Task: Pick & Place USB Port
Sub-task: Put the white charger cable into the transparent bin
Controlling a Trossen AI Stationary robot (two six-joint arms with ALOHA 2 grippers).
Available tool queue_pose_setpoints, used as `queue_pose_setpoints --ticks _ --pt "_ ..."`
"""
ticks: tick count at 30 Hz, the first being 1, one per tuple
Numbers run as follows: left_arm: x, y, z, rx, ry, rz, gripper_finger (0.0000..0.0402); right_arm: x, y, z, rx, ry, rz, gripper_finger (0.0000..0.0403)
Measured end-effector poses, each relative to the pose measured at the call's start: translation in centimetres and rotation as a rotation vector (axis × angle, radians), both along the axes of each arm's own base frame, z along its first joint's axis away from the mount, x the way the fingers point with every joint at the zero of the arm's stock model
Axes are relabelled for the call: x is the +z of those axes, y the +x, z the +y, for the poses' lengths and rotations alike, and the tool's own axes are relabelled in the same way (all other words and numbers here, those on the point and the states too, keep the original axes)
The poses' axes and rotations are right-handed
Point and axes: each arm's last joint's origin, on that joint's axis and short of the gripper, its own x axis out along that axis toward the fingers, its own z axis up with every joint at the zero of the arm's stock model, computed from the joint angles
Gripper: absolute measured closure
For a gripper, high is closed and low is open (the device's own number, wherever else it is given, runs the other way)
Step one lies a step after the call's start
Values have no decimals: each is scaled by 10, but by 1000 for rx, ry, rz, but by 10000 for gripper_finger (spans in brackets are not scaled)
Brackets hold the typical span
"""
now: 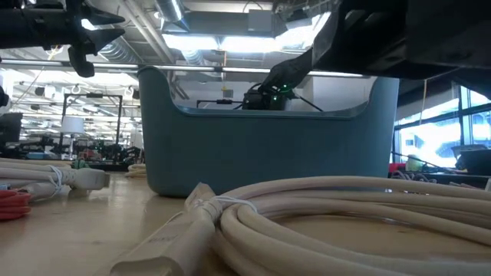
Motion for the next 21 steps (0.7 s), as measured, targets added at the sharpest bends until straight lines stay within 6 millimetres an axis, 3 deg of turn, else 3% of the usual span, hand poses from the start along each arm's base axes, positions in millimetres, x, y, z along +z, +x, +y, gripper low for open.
queue_pose_setpoints --ticks 12,18,21 --pt "0 0 0 0 0 0 297 0 5 3 60 -46 3 207" --pt "0 0 0 0 0 0 297 1 4 0 66 -157 73 218" --pt "0 0 0 0 0 0 297 1 4 0 70 -109 37 237"
